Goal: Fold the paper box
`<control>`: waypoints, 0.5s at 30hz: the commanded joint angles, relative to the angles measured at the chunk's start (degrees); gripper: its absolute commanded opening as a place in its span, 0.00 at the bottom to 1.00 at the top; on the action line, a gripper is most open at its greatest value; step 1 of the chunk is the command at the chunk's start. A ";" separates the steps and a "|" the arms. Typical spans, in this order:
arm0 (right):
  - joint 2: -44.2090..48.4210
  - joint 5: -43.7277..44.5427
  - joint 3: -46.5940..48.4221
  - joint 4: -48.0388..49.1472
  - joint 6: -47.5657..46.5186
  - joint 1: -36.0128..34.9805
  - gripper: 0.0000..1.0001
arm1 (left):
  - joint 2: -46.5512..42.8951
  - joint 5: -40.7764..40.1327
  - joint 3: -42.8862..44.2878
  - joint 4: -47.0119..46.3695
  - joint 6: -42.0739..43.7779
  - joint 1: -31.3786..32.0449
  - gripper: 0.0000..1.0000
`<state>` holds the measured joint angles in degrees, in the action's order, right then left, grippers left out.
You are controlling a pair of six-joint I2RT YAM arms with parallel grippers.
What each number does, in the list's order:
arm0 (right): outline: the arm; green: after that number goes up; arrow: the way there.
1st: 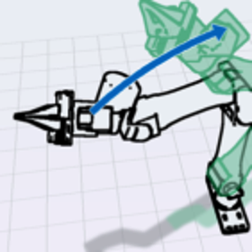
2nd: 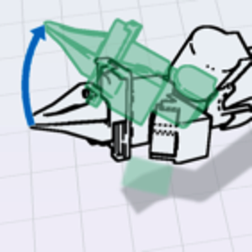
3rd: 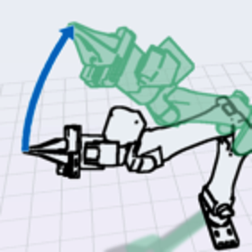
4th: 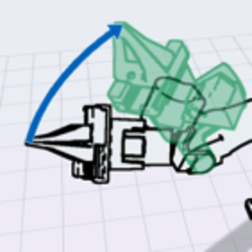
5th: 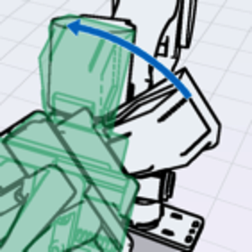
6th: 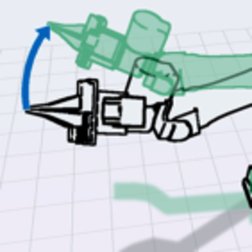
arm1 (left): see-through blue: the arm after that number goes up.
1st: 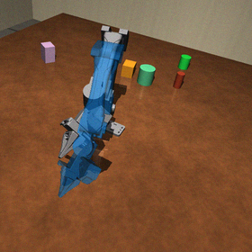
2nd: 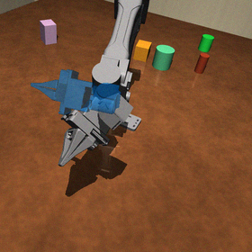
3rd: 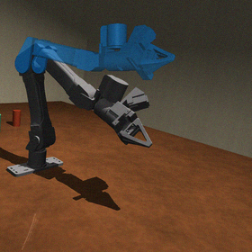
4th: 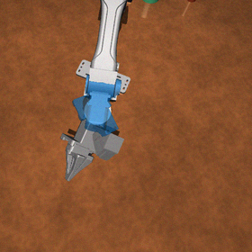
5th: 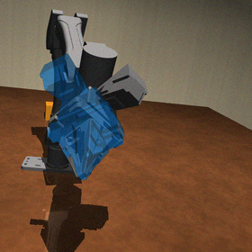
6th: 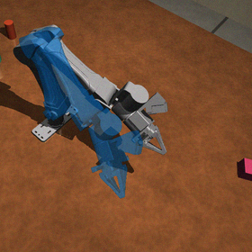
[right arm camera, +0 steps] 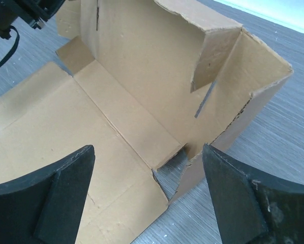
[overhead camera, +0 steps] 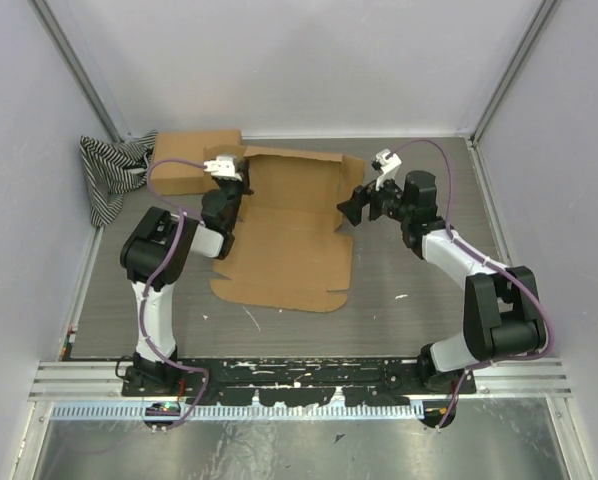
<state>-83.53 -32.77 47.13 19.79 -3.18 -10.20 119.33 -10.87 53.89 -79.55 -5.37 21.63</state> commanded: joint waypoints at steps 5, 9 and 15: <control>-0.65 6.71 4.62 6.74 3.57 11.11 0.85 | -0.93 0.50 0.31 -2.45 -1.20 -1.04 0.00; -5.20 3.87 6.81 7.49 3.60 16.30 0.84 | -1.24 0.51 -0.03 -2.46 -1.09 -1.10 0.00; -15.46 -8.37 11.10 9.73 5.27 16.19 0.81 | -0.87 1.09 -0.04 -2.45 -1.00 -1.06 0.00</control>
<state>-94.56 -31.83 54.59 25.28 0.38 7.84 119.33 -10.02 53.89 -79.64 -6.13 20.97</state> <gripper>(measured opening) 0.820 0.011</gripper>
